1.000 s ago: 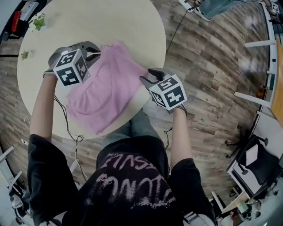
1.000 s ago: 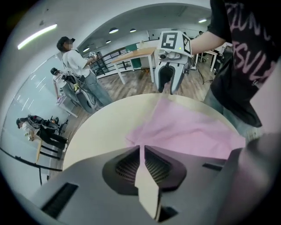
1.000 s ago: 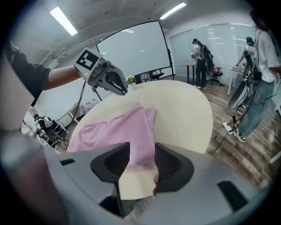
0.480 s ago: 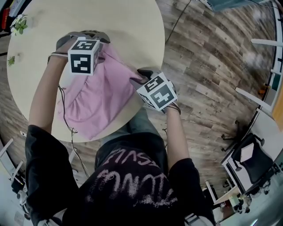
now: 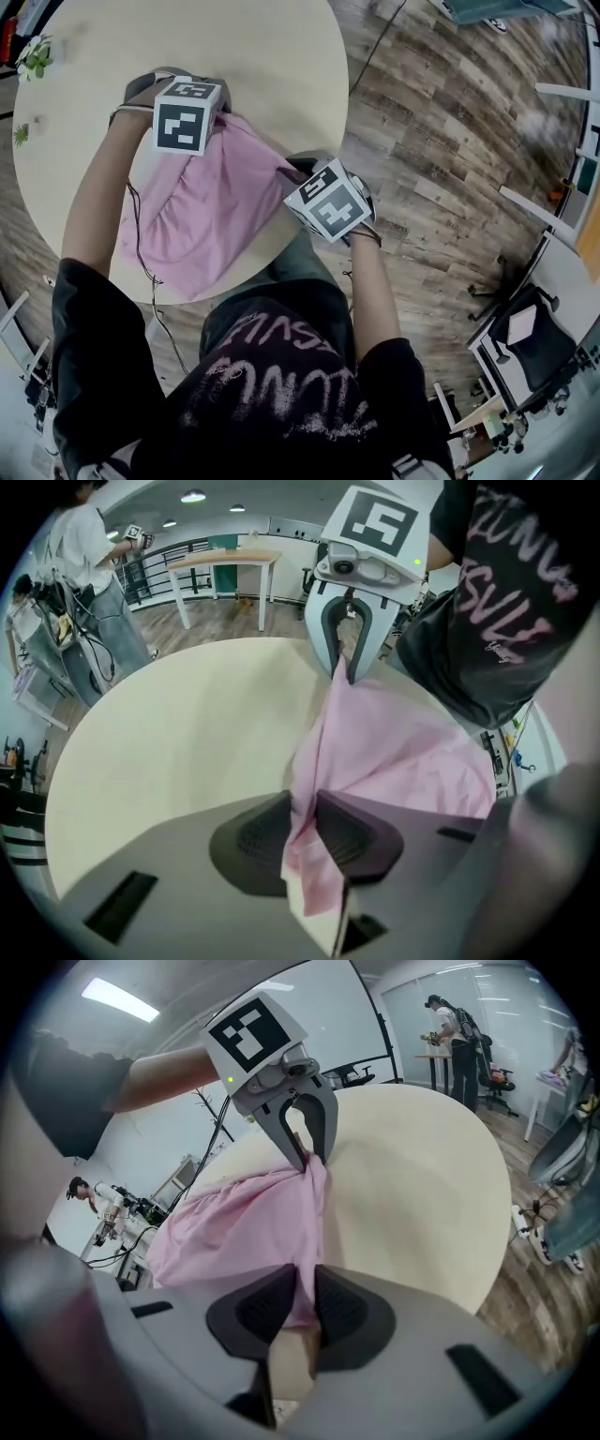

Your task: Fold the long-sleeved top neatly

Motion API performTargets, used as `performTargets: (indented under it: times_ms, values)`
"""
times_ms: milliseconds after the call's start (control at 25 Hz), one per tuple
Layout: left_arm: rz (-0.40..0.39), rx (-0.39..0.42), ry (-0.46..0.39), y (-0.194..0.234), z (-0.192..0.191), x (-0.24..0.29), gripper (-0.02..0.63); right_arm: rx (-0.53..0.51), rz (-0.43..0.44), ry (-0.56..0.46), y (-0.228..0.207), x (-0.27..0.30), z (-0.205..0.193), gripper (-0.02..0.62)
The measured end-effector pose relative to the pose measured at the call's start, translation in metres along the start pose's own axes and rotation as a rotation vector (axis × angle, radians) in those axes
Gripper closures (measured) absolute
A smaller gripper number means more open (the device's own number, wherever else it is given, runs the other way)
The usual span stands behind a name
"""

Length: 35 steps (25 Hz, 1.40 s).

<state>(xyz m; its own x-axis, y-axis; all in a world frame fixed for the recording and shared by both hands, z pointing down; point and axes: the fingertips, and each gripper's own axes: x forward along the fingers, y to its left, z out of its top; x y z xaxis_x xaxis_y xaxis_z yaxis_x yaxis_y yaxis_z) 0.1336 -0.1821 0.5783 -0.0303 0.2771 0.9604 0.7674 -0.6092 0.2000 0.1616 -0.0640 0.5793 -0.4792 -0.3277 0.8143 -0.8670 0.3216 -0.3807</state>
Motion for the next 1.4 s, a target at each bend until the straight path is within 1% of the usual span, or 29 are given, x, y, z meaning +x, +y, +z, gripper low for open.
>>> performTargets:
  times_ms: [120,240,440,560,680,760,880,1000,1160,1400]
  values:
    - [0.019,0.008,0.002,0.000,0.001,-0.003,0.529,0.005,-0.006,-0.009,-0.001,-0.003,0.001,0.543]
    - [0.085,0.020,-0.013,0.006,0.005,-0.014,0.532,0.008,-0.049,-0.028,-0.009,-0.013,0.005,0.549]
    - [0.201,0.025,-0.052,0.019,0.018,-0.042,0.534,-0.017,-0.163,-0.072,-0.027,-0.037,0.016,0.552]
    - [0.284,0.033,-0.061,0.024,0.027,-0.063,0.534,-0.038,-0.240,-0.101,-0.034,-0.056,0.027,0.554]
    - [0.367,0.036,-0.068,0.022,0.030,-0.082,0.534,-0.085,-0.324,-0.134,-0.035,-0.072,0.038,0.554]
    - [0.406,0.029,-0.075,0.016,0.030,-0.095,0.534,-0.124,-0.382,-0.154,-0.031,-0.083,0.046,0.552]
    - [0.454,0.028,-0.069,0.003,0.030,-0.114,0.534,-0.167,-0.440,-0.182,-0.016,-0.098,0.055,0.552]
    - [0.482,0.044,-0.054,-0.019,0.031,-0.125,0.534,-0.194,-0.463,-0.211,0.007,-0.106,0.056,0.552]
    - [0.504,0.049,-0.050,-0.056,0.026,-0.135,0.534,-0.215,-0.474,-0.228,0.046,-0.111,0.053,0.554]
    - [0.528,0.043,-0.045,-0.109,0.009,-0.136,0.534,-0.251,-0.476,-0.248,0.105,-0.104,0.048,0.552]
